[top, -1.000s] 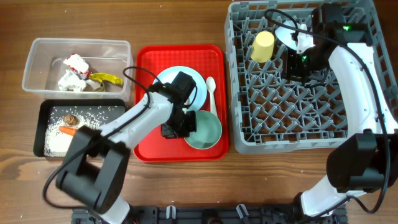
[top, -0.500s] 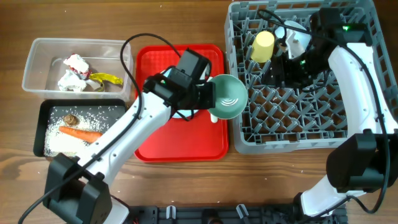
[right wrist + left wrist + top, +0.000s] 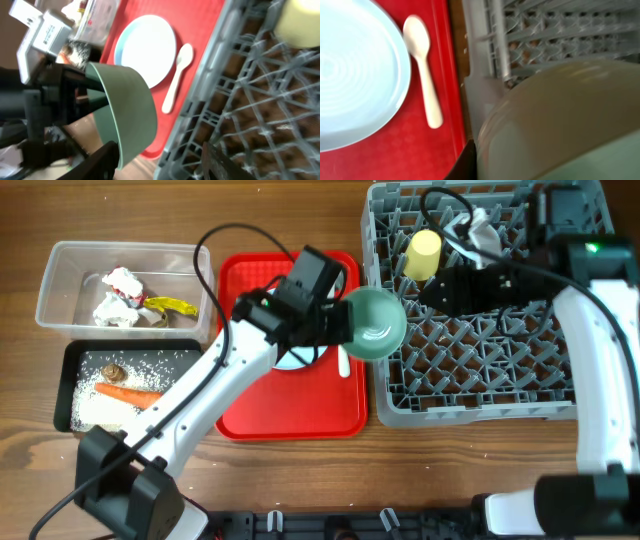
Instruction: Sort waste into correct bins and load items into the dishwasher rack
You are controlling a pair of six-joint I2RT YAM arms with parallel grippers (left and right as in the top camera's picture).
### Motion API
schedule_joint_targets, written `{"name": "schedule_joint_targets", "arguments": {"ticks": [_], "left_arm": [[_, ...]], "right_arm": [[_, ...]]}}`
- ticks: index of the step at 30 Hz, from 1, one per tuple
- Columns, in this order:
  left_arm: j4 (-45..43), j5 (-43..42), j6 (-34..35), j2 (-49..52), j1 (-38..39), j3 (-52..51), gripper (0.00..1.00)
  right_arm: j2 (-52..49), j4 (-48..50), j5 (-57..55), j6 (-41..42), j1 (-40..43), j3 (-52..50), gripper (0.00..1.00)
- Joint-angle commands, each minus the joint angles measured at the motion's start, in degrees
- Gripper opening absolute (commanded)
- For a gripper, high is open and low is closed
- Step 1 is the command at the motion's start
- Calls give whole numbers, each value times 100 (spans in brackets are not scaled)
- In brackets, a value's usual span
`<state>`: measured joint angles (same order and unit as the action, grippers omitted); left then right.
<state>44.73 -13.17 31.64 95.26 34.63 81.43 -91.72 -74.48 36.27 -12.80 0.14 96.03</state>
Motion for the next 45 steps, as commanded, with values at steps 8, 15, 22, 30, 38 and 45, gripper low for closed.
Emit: {"name": "schedule_joint_targets", "arguments": {"ticks": [8,15,22,30,38,45], "left_arm": [[160,66,33,1067,498,1287,4],[129,101,31,1067,551,1287,4],[299,101,11,1060,549,1290,4],[442,101,-122,1060,549,1290,4],[420,96,-120,1032,538,1300,4],[380,101,-140,780,457,1311,5]], "right_arm": [[599,114,-1211,673,-151,-4,55],[555,299,-2413,962,-1014,-229,55],[315,634,-3134,1309,-1231,-680,54],[-157,743,-3093,1445,-1231,-691,28],[-210,706,-3091,1456,-1231,-691,9],[-214,826,-3095,1620,-1228,-691,4]]}}
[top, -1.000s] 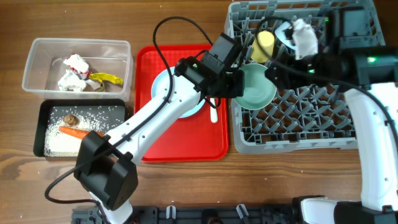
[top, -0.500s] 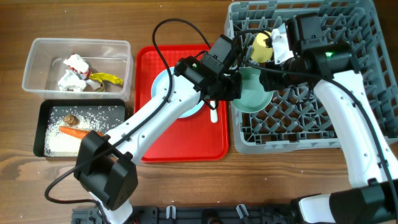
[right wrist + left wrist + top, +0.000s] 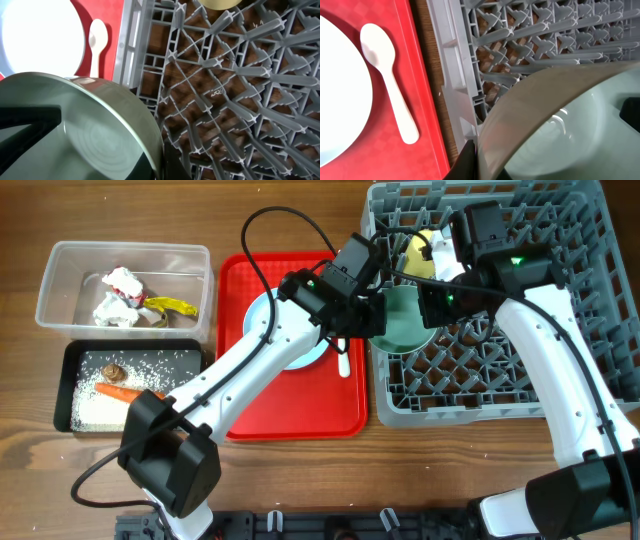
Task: Sort waste into correct bins and load items into the dishwasher rack
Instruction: 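Close the right gripper on the green bowl and open the left gripper, then carry the green bowl with the right gripper and set it in the rack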
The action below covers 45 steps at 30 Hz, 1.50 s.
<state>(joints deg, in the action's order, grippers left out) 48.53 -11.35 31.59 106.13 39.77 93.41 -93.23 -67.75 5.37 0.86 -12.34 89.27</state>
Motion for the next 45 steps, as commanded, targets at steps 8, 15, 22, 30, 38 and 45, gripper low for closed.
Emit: {"name": "schedule_joint_targets", "arguments": {"ticks": [8,15,22,30,38,45], "left_arm": [[83,-79,-136,-767,-306,114,16],[168,-74,-295,-820,-348,111,49],[935,1237,-437,-962,-822,111,55],[1519,1338,-435,-960,-1266,111,100],[1519,1340,-435,-960,-1261,111,100],[1519,1338,-435,-960,-1263,111,100]], "right_arm": [[-63,330,-48,382,35,-13,4],[-63,876,-210,649,42,13,4],[-15,1196,-3523,1322,260,356,4],[-31,3136,-6614,195,396,323,4],[-461,4242,-7829,-855,1193,323,5],[-577,3727,-8188,417,1478,-179,4]]}}
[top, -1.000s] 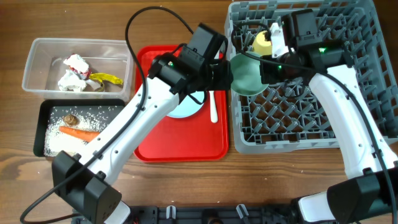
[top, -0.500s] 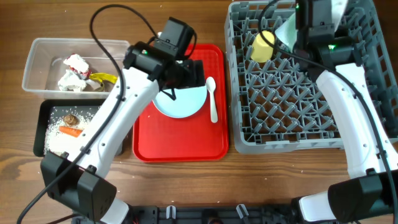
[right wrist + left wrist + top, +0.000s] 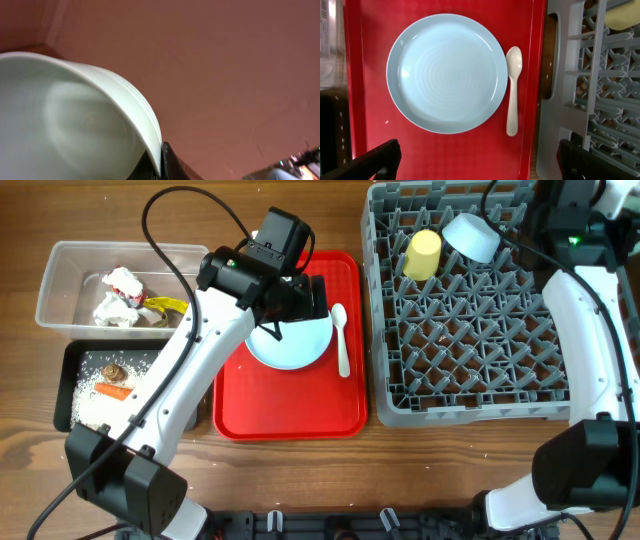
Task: Sort waste into correct bins and load items into the dishwasher rack
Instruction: 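Carry the green bowl with the right gripper and set it in the rack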
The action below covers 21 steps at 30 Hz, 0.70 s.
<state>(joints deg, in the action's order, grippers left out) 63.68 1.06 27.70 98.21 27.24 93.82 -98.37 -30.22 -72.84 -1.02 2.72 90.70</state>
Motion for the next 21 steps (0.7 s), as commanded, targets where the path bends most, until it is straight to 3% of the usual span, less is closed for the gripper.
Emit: {"name": "schedule_joint_targets", "arguments": {"ticks": [1,5,10,21], "left_arm": [[4,98,-46,-168,-11,70,100],[4,98,-46,-168,-9,70,100],[4,96,-46,-168,-11,70,100],[4,98,-46,-168,-9,70,100]], "right_arm": [[-81,-13,-367,713,-26,-476,4],[-267,468,-557,807,-22,-1320,4],[-697,1268,-645,9,-13,-1738,4],[-809,1139,-315,-461,-240,-1803,4]]}}
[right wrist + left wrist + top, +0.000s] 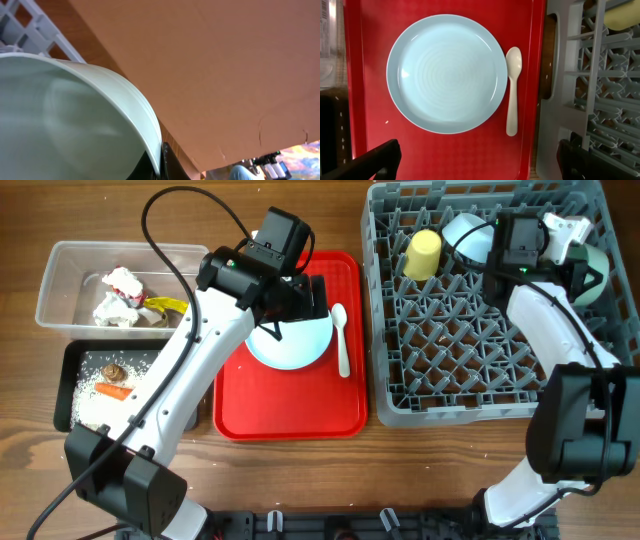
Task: Sort waste into correct bins and load items into the dishwasher rack
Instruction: 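Carry the green bowl with the right gripper and set it in the rack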
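The green bowl (596, 268) stands tilted on edge at the right rear of the grey dishwasher rack (470, 405), with my right gripper (584, 272) shut on its rim. In the right wrist view the bowl (65, 120) fills the left side, its rim pinched by my gripper (161, 162). My left gripper (480, 167) hangs open over the red tray (445, 155), above the light blue plate (447, 72) and the white spoon (512, 92). In the overhead view the left gripper (292, 292) partly covers the plate (290, 345).
A yellow cup (422, 252) and a white bowl (468, 235) sit at the rack's rear. A clear bin (60, 265) holds crumpled paper and a banana peel. A black bin (70, 365) holds rice and a carrot. Brown cardboard (210, 60) rises behind the rack.
My right gripper has moved with the green bowl from beyond the rack's back edge to the rack's right rear corner. The left arm, plate and spoon have not moved.
First my left gripper held the green bowl over the rack's left edge, the right gripper open beside it. Then both grippers were at the bowl over the rack. Later the left stood open above the plate while the right held the bowl, now at the rack's right rear.
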You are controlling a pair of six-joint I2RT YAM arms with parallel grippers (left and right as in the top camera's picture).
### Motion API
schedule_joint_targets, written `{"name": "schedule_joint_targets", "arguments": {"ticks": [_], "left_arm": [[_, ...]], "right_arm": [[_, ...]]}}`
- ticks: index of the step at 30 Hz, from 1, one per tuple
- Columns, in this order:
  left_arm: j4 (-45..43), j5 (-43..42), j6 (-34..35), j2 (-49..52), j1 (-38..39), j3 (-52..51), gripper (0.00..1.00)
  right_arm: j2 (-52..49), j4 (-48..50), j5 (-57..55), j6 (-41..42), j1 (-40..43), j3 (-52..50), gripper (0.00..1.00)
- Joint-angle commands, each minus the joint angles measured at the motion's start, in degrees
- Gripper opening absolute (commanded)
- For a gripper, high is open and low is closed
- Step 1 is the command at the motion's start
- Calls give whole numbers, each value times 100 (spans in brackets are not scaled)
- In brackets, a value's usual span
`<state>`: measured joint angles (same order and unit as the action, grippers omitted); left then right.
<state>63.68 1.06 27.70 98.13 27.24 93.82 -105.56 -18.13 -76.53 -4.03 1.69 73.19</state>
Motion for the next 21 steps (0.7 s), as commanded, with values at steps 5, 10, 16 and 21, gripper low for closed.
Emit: {"name": "schedule_joint_targets", "arguments": {"ticks": [5,10,16,21], "left_arm": [[4,96,-46,-160,-9,70,100],[4,96,-46,-160,-9,70,100],[4,96,-46,-160,-11,70,100],[4,96,-46,-160,-11,70,100]], "right_arm": [[-90,-472,448,-190,-411,-55,4],[-94,-881,850,-133,-448,-57,4],[-94,-1047,852,-136,-584,-57,4],[-94,-1329,927,-136,-811,-57,4]]}}
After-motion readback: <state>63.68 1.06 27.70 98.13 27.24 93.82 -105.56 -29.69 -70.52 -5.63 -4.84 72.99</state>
